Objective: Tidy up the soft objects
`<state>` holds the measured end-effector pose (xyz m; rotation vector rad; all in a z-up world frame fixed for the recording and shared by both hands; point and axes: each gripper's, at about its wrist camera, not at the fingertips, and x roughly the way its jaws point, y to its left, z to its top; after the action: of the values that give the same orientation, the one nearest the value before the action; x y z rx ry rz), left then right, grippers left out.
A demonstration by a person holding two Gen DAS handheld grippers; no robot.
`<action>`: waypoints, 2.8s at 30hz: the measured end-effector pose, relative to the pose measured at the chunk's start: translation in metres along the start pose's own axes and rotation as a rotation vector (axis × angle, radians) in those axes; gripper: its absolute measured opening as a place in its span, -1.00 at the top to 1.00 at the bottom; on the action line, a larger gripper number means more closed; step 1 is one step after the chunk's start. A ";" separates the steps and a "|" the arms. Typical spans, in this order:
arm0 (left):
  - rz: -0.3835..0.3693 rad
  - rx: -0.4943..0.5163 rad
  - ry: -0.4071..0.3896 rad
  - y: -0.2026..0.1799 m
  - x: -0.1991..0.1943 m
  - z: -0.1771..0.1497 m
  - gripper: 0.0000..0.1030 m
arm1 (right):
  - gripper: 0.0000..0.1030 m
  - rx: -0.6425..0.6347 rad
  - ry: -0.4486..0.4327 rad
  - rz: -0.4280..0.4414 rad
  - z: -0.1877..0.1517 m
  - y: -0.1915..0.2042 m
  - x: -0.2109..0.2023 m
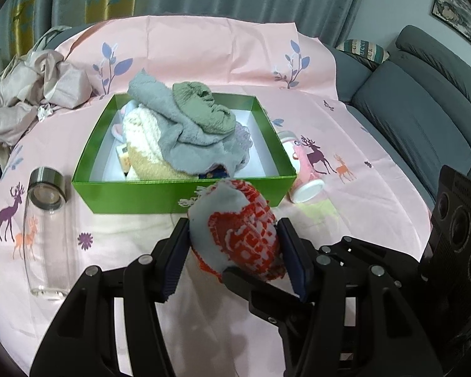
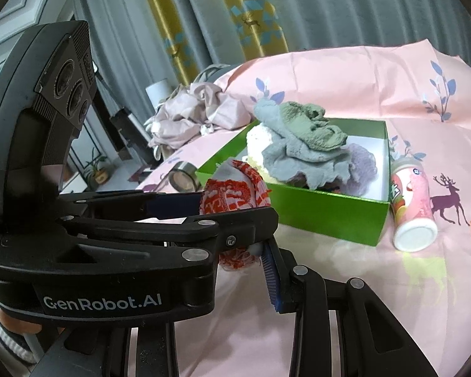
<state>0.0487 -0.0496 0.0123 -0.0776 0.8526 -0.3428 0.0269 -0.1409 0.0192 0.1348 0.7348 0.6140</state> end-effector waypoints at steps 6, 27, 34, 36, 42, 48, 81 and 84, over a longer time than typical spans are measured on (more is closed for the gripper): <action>0.009 0.034 -0.046 -0.003 0.003 0.030 -0.08 | 0.31 -0.019 -0.036 -0.021 0.021 -0.009 0.000; 0.006 -0.040 -0.036 0.033 0.078 0.112 -0.30 | 0.30 -0.005 -0.063 -0.123 0.091 -0.063 0.069; 0.060 -0.046 0.002 0.040 0.095 0.117 -0.74 | -0.19 0.039 -0.005 -0.215 0.091 -0.083 0.082; 0.079 -0.042 0.007 0.040 0.093 0.114 -0.91 | -0.28 0.049 0.003 -0.228 0.090 -0.086 0.079; 0.149 -0.017 -0.007 0.044 0.070 0.106 -0.98 | -0.34 0.026 0.040 -0.300 0.087 -0.082 0.064; 0.187 -0.021 -0.024 0.050 0.046 0.097 -0.98 | -0.54 0.007 0.048 -0.345 0.091 -0.071 0.042; 0.343 -0.129 0.046 0.067 -0.054 0.098 -0.98 | -0.73 0.063 0.210 -0.553 0.149 -0.013 -0.009; 0.348 -0.130 0.065 0.067 -0.056 0.103 -0.98 | -0.73 0.058 0.242 -0.535 0.155 -0.009 -0.010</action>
<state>0.1100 0.0246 0.1074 -0.0376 0.9341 0.0368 0.1284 -0.1392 0.1374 -0.0856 0.9768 0.0977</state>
